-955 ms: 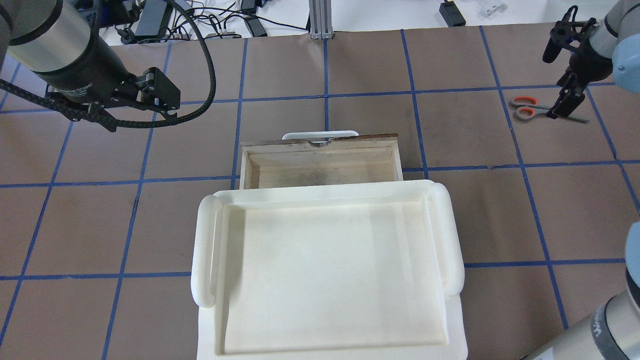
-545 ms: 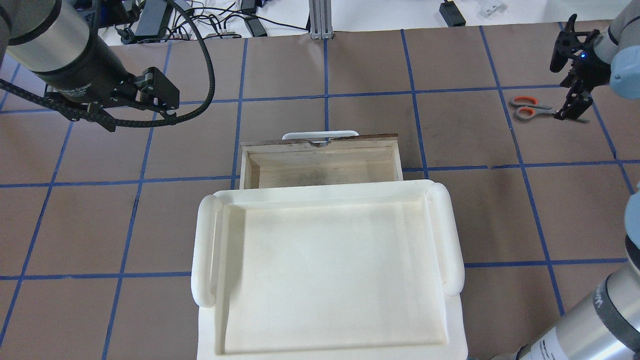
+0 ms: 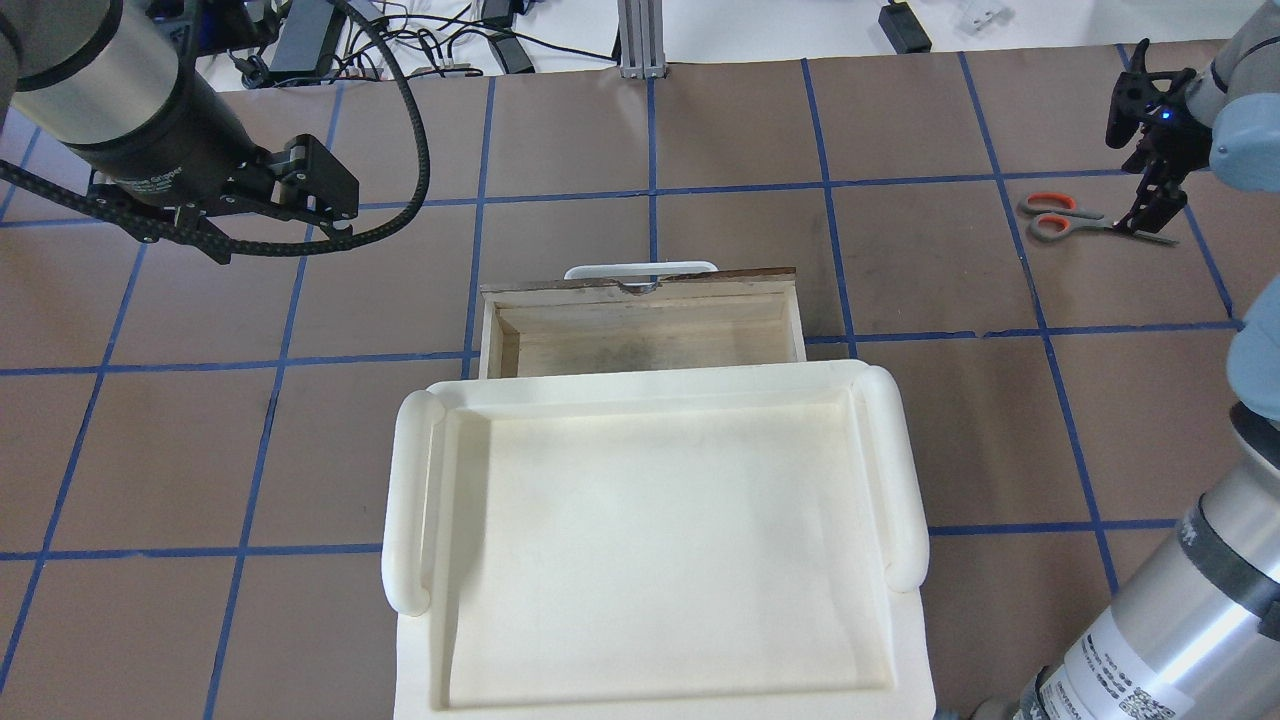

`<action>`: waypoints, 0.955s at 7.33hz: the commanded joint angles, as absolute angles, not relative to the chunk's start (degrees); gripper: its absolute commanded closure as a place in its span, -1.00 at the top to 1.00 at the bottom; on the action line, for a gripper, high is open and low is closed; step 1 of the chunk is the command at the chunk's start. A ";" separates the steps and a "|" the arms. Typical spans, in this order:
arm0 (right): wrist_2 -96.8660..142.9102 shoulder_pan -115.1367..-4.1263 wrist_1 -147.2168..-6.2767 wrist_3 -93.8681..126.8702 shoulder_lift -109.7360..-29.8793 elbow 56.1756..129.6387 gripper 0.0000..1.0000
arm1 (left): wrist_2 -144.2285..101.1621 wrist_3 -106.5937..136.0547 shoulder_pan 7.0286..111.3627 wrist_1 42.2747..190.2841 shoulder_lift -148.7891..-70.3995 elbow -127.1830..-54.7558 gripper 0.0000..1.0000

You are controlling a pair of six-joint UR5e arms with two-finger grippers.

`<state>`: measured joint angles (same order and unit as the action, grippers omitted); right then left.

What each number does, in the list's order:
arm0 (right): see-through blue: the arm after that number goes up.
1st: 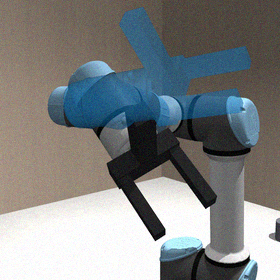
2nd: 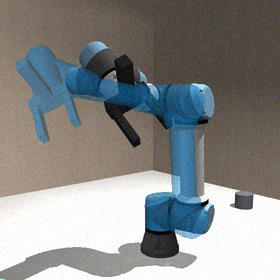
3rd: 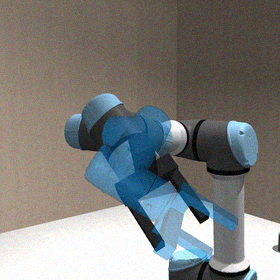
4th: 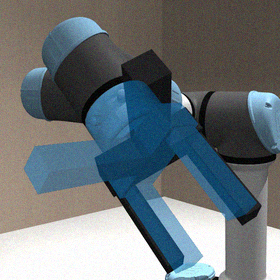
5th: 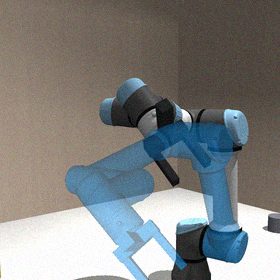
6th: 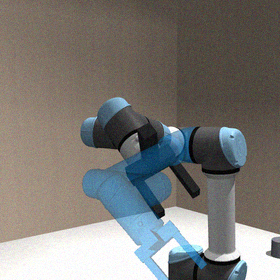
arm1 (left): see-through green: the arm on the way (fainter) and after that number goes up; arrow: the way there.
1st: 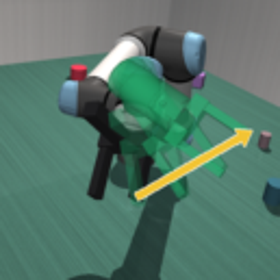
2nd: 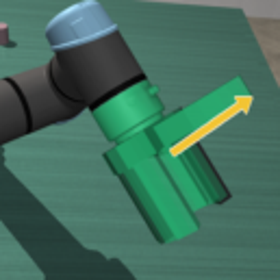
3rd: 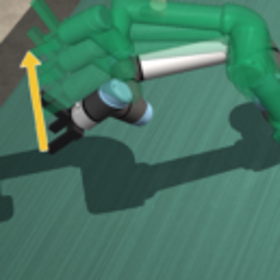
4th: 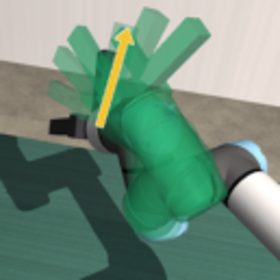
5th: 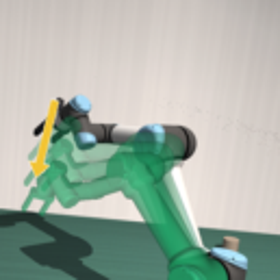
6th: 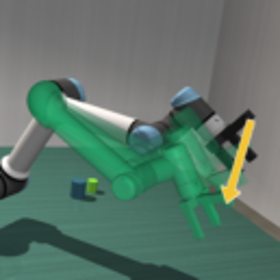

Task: Put scissors in drawer and close it
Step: 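Lower the right gripper and close it on the scissors' pivot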

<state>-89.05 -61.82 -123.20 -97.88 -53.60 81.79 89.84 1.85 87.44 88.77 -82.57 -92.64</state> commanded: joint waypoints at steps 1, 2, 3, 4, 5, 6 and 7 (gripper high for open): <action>-88.95 -61.79 -123.31 -97.91 -52.04 81.65 0.98 | 89.91 1.85 87.45 88.77 -82.44 -92.64 1.00; -88.95 -61.79 -123.48 -97.91 -51.68 81.65 0.98 | 89.83 1.85 87.45 88.77 -82.44 -92.64 1.00; -88.95 -61.79 -123.66 -97.30 -51.42 81.65 0.98 | 89.65 1.85 87.45 88.77 -82.53 -92.64 1.00; -88.86 -61.79 -124.45 -97.47 -50.81 81.65 0.97 | 89.74 1.93 87.45 88.77 -82.44 -92.64 1.00; -88.86 -61.79 -125.41 -97.73 -50.19 81.65 0.97 | 89.82 1.85 87.45 88.77 -82.44 -92.64 1.00; -88.86 -61.79 -125.94 -97.65 -49.58 81.65 0.97 | 89.82 1.85 87.45 88.77 -82.44 -92.64 1.00; -88.86 -61.79 -125.95 -97.73 -49.40 81.65 0.91 | 89.74 1.93 87.45 88.77 -82.44 -92.64 1.00</action>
